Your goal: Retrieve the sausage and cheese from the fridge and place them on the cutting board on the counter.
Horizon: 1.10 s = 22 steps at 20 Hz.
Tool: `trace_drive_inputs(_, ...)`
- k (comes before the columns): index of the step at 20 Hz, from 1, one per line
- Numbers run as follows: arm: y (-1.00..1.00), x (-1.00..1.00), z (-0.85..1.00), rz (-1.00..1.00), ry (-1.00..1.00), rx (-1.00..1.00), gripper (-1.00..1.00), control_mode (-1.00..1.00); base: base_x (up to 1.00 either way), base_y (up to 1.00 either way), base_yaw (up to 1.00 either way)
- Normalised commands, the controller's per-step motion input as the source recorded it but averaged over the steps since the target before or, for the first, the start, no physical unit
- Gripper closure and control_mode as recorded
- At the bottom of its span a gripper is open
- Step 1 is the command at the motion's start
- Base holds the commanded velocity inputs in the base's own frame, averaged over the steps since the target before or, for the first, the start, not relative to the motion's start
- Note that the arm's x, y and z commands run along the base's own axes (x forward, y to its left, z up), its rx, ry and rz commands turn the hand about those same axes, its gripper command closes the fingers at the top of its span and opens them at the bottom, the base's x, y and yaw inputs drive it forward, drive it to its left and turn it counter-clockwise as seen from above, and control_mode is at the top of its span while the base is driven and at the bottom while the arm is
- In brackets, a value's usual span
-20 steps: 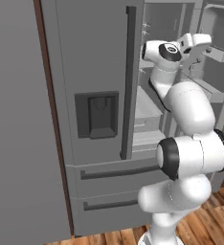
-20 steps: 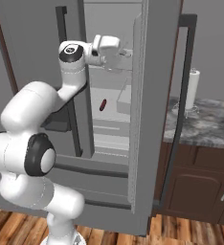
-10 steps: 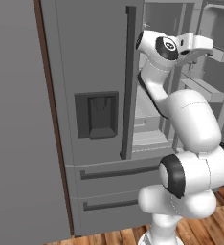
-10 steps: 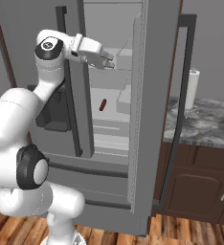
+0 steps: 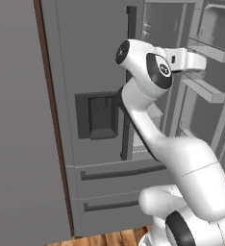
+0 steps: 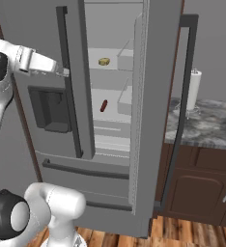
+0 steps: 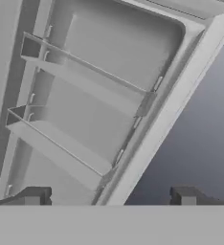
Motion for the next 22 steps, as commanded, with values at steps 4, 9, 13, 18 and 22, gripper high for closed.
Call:
trace_drive_inputs(4, 1.0, 0.03, -0.39, 0.46, 0.05, 0.19, -1.0, -1.0, 0.0, 0.0, 0.0)
trace_drive_inputs(9, 0.58, 0.59, -0.54, 0.53, 0.2, 0.13, -1.0, -1.0, 0.0, 0.0, 0.0)
trace_drive_inputs(13, 0.22, 0.26, -0.21, 0.18, 0.13, -0.06, -1.0, -1.0, 0.0, 0.0, 0.0)
trace_drive_inputs(18, 0.14, 0.4, -0.05, 0.04, -0.02, 0.02, -1.0, -1.0, 0.0, 0.0, 0.0)
trace_drive_inputs(22, 0.11, 0.59, 0.06, 0.02, -0.09, 0.21, -1.0, -1.0, 0.0, 0.0, 0.0)
